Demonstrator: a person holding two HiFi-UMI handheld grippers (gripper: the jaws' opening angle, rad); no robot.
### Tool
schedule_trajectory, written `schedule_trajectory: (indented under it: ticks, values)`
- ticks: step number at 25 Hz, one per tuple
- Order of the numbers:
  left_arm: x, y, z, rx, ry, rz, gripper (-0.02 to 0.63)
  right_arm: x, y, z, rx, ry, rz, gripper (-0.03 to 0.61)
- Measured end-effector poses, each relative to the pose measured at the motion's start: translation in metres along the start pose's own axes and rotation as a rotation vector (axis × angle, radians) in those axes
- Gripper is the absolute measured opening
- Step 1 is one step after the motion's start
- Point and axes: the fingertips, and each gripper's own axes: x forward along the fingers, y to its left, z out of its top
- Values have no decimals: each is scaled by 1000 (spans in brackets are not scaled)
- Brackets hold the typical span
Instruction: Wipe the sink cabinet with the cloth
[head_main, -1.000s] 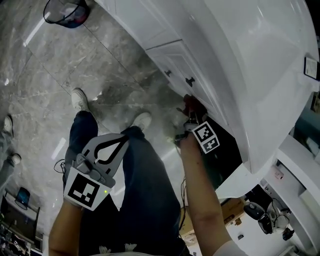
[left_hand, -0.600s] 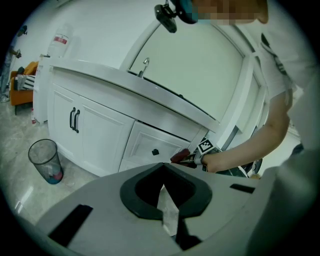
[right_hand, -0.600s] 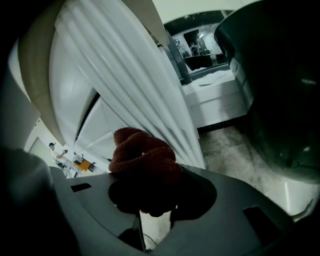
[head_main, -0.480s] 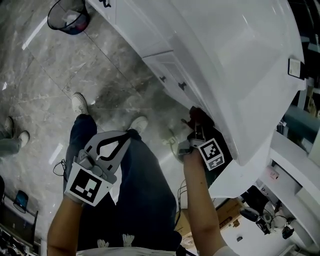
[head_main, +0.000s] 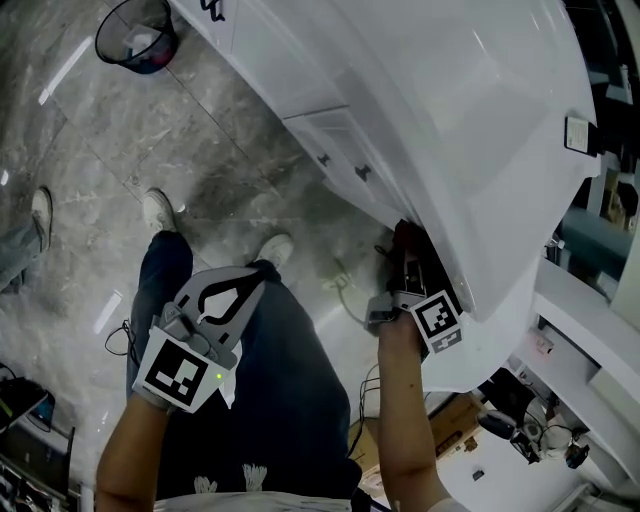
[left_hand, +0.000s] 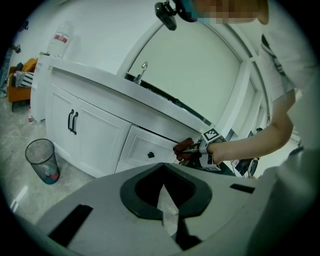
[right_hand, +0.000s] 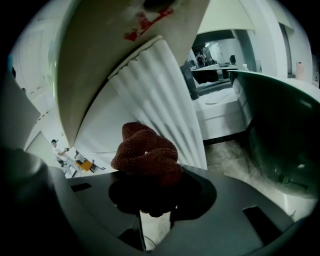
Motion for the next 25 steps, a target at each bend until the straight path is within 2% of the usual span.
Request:
schedule_trajectory:
  ticks: [6,11,25]
  values:
    - [-9,9,-5,-25,-7,17,11,6,19,1,30,1,24,114]
    - [-17,19,-7,-40,-16,33,11,20,46,-3,12,6,73,114]
    - [-40,56,-8,-81,-40,102,11,81,155,-22,-2,61,228,114]
